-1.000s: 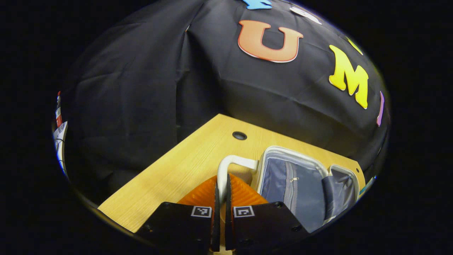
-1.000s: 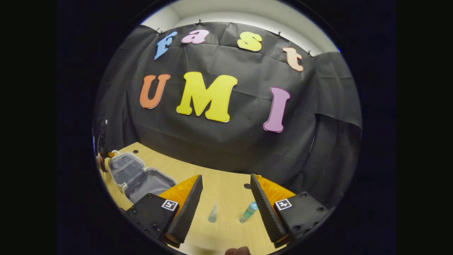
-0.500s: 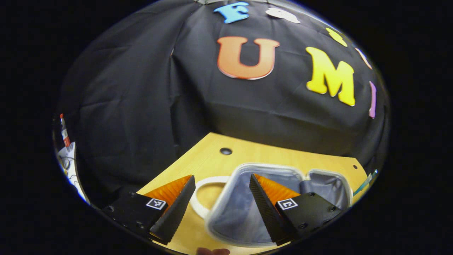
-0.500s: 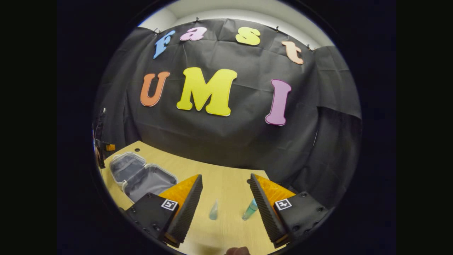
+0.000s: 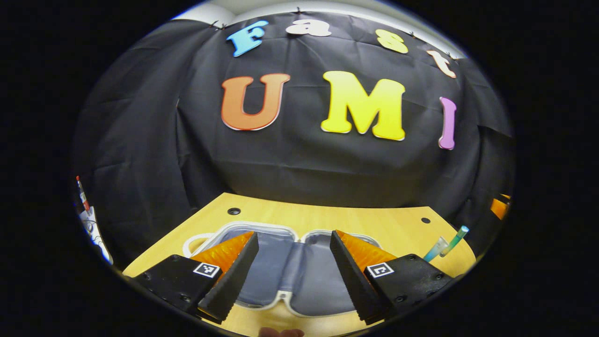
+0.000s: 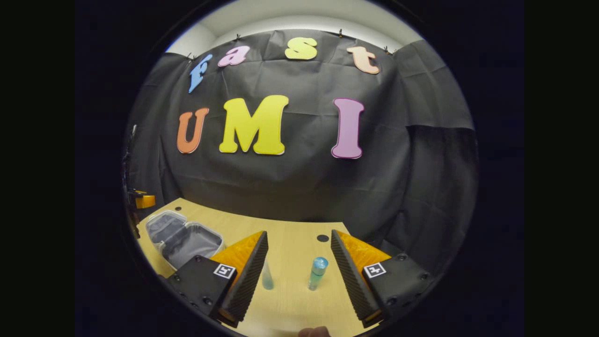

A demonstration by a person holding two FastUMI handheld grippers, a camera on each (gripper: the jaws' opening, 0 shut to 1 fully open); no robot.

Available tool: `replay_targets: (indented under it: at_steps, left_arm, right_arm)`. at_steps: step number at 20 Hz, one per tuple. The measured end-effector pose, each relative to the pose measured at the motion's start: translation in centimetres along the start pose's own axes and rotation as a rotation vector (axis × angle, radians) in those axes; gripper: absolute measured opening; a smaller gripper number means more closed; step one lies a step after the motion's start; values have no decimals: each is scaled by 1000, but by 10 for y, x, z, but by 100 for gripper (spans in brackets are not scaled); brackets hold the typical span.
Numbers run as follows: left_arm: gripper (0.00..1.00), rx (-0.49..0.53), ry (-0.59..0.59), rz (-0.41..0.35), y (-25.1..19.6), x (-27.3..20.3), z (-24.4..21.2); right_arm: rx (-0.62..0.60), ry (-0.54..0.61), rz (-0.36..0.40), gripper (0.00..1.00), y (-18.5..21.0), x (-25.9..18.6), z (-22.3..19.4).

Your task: First open the suitcase, pack the skin care products into it, and then close the suitcase.

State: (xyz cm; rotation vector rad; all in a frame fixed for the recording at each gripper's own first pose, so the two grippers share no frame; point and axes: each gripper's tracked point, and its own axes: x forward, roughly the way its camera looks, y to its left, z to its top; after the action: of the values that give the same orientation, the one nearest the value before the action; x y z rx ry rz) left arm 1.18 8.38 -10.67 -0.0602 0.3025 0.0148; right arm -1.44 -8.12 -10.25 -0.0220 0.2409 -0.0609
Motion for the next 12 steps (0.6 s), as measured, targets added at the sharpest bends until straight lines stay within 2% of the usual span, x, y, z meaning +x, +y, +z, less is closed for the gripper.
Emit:
replay_targets:
  at_steps: [2,4,6,9,12]
  left_arm:
    - [98,21,-11,-40,-41,-8,4]
    - [98,49,-8,-117,-99,-13,-3]
    - [98,53,24,-211,-168,-16,-25]
    - [98,69,81,-303,-242,-18,-60]
    - [98,80,157,-374,-290,-8,-110]
  right_arm:
    - [-5,-3,5,81,-13,0,-2]
    - [-5,3,4,81,-32,0,-9]
    - [1,33,0,81,-52,0,-21]
    - [-5,54,-14,80,-76,-3,-33]
    - [-8,88,-35,81,-103,-5,-44]
